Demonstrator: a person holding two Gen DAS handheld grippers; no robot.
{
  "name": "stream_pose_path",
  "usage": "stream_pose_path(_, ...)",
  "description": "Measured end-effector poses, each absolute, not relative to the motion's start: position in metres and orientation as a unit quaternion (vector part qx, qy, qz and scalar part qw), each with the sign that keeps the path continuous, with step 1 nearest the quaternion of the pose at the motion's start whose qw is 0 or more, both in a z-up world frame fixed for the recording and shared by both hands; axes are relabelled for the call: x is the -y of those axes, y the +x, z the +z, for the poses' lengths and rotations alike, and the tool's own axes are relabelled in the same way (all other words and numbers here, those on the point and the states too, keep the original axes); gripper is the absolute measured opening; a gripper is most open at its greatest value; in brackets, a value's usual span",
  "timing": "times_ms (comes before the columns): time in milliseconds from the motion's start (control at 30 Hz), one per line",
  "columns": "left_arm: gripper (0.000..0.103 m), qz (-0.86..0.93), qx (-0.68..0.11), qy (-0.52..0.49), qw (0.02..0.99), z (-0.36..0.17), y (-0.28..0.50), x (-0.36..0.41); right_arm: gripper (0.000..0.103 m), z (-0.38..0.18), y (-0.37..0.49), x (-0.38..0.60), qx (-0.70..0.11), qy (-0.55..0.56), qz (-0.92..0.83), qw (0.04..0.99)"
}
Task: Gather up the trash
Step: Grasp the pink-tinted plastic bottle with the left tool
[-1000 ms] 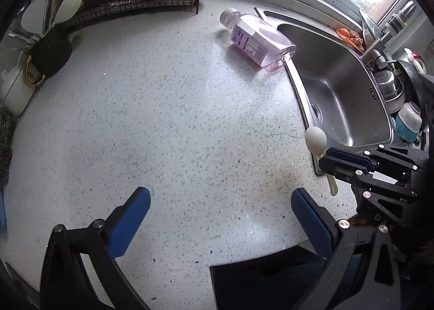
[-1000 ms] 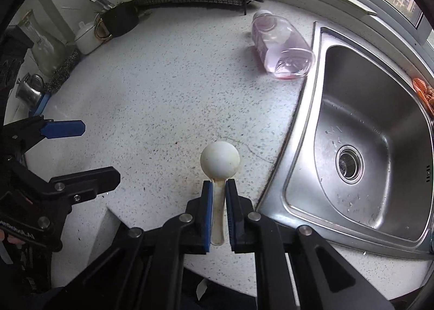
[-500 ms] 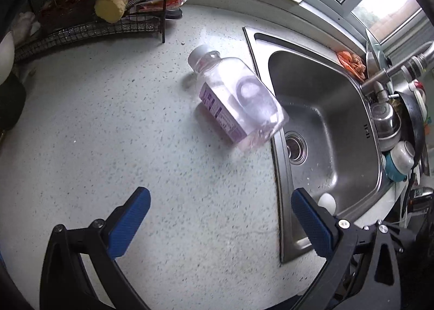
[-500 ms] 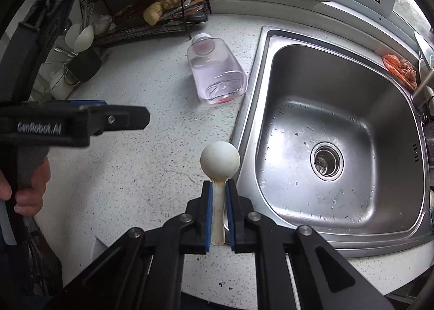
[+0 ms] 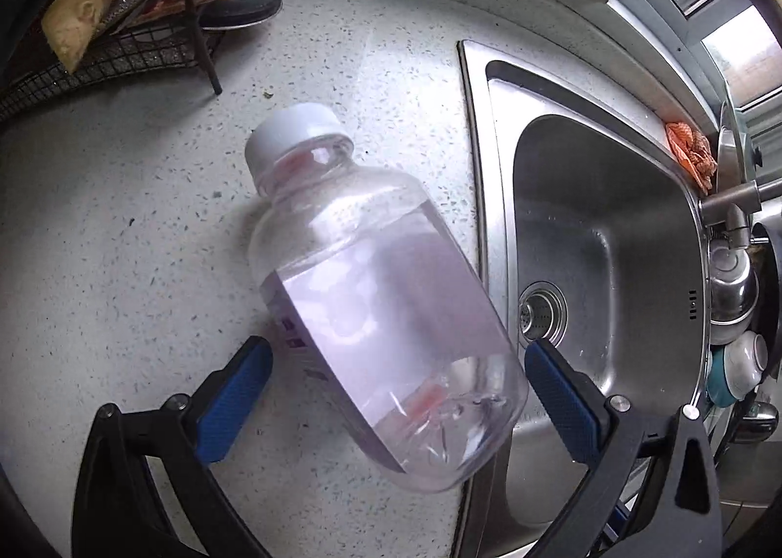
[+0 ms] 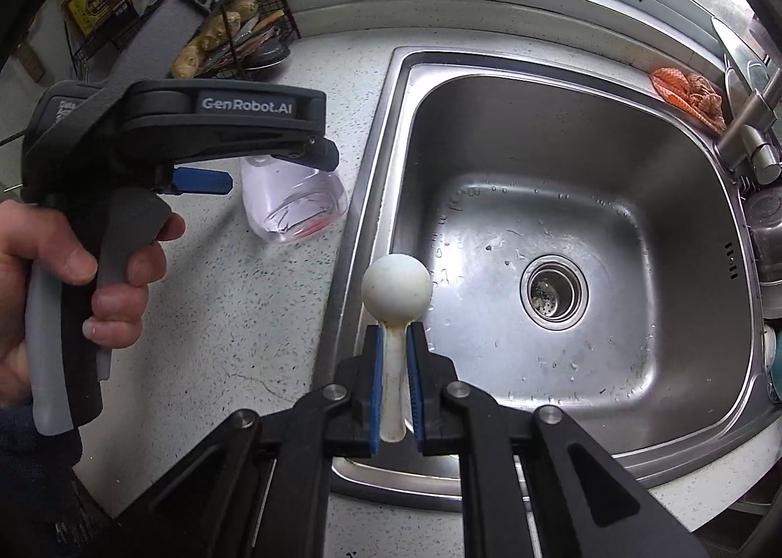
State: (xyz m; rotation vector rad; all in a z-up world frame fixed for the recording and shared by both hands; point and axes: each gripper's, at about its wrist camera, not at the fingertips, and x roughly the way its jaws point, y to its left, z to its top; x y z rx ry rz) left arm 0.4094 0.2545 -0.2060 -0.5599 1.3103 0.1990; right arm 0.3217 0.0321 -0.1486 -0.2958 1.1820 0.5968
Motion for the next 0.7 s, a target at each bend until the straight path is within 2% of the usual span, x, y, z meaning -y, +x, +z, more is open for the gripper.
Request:
stream_pose_path(33, 0.101, 0.095, -0.605, -0.247, 0.751, -0.208, 0.413, -0.254, 0.009, -0.149, 0.323, -0.031, -0.549, -0.136, 0.273, 0.778)
stream_pose_path(67, 0.092, 0.097, -0.61, -0.232, 0.751, -0.21, 0.415, -0.252, 0.009, -0.149, 0.325, -0.03, -0.55, -0.135, 0.27, 0.778)
stream_pose_path(233, 0.074, 0.082, -0.611, -0.159, 0.771, -0.209, 0.415, -0.249, 0.009, -0.149, 0.328, -0.029, -0.555, -0.134, 0.263, 0.778)
stream_pose_path(700, 0.071, -0.007, -0.579, -0.107, 0.808, -0.179, 0.337, -0.235, 0.009, -0.143, 0.329, -0.034, -0.543, -0.137, 0.287, 0.777)
